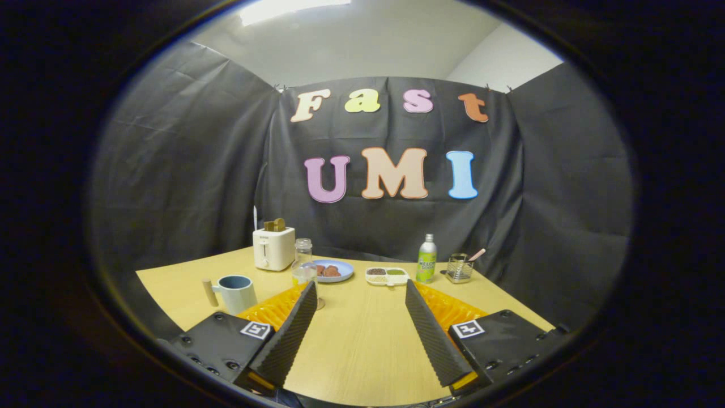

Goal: Take the bottle from table, then pour the juice into the cup, finally place the bottle on the coaster

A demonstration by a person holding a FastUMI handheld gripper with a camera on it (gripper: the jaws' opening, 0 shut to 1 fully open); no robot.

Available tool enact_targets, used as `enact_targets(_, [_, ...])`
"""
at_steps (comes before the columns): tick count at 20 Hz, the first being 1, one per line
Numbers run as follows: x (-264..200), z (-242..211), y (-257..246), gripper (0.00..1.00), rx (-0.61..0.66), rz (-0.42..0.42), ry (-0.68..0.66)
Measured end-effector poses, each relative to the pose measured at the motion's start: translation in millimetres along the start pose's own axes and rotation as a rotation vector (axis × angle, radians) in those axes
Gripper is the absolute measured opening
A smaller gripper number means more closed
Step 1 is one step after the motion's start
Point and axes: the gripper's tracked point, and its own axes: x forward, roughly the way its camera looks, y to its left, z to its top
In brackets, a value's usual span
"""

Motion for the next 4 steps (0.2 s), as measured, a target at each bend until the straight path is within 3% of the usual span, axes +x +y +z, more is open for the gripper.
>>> enact_targets(4, [-10.4,9.5,3.5,0.99,-0.006,0.001,-0.019])
